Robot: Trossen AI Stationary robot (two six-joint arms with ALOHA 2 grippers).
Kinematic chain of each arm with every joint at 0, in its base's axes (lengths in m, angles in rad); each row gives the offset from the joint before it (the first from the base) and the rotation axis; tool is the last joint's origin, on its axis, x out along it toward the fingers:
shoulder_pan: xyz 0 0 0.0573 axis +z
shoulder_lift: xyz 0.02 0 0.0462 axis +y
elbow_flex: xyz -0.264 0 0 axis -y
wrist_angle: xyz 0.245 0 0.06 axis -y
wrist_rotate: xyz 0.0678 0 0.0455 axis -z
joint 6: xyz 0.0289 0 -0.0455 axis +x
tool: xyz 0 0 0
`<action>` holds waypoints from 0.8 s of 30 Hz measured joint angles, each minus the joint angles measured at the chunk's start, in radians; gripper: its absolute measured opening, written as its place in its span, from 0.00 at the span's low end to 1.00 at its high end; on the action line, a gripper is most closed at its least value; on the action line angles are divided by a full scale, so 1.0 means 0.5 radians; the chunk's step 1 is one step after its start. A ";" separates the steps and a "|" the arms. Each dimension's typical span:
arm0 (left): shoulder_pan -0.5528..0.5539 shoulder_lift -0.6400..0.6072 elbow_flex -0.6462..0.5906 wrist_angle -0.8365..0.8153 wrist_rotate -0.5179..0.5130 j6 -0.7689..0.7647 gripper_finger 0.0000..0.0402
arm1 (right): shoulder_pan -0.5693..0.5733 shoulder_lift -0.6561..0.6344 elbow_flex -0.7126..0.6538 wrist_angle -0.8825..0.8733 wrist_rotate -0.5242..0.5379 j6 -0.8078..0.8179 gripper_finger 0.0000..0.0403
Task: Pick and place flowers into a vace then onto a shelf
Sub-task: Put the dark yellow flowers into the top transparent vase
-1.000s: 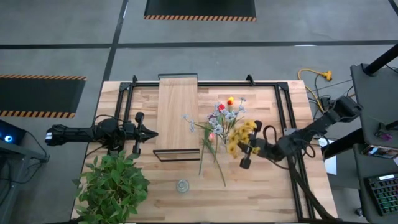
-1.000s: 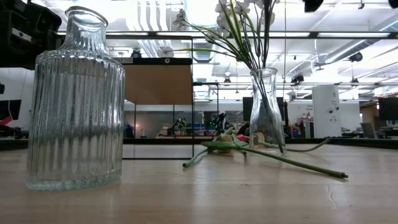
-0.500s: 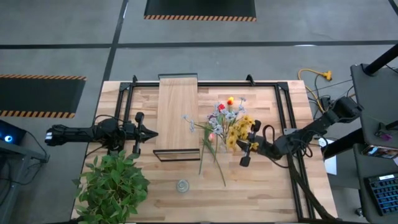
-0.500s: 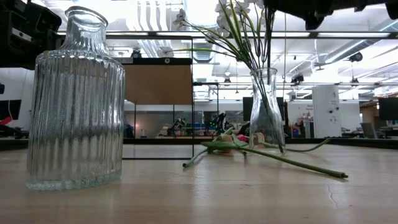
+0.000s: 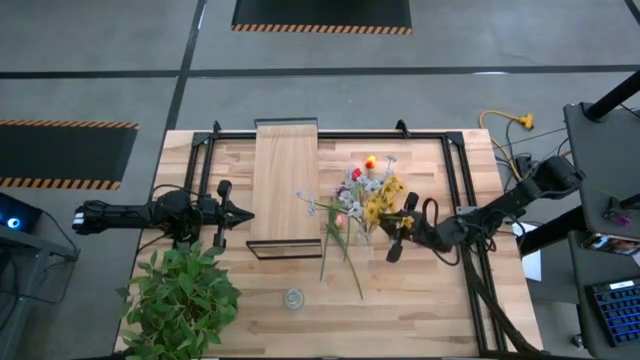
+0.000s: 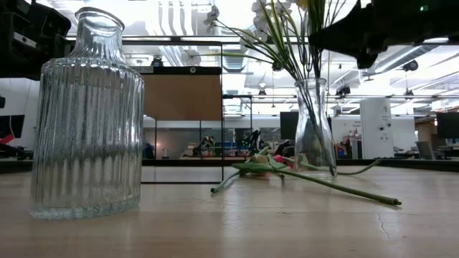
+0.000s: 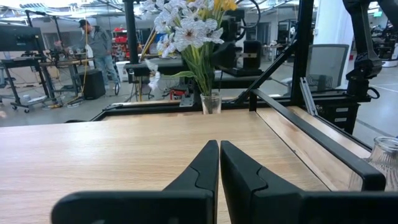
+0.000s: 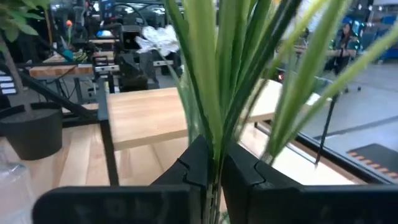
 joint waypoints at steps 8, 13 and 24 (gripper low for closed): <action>0.000 0.001 0.000 0.000 0.000 0.000 0.00 | -0.030 0.001 0.020 0.001 -0.022 0.019 0.24; 0.000 0.001 0.000 -0.001 0.000 0.000 0.00 | -0.028 0.000 0.042 -0.001 -0.022 -0.001 0.38; 0.000 0.001 0.000 -0.001 0.000 0.000 0.00 | -0.001 -0.008 0.138 -0.370 -0.028 0.106 0.64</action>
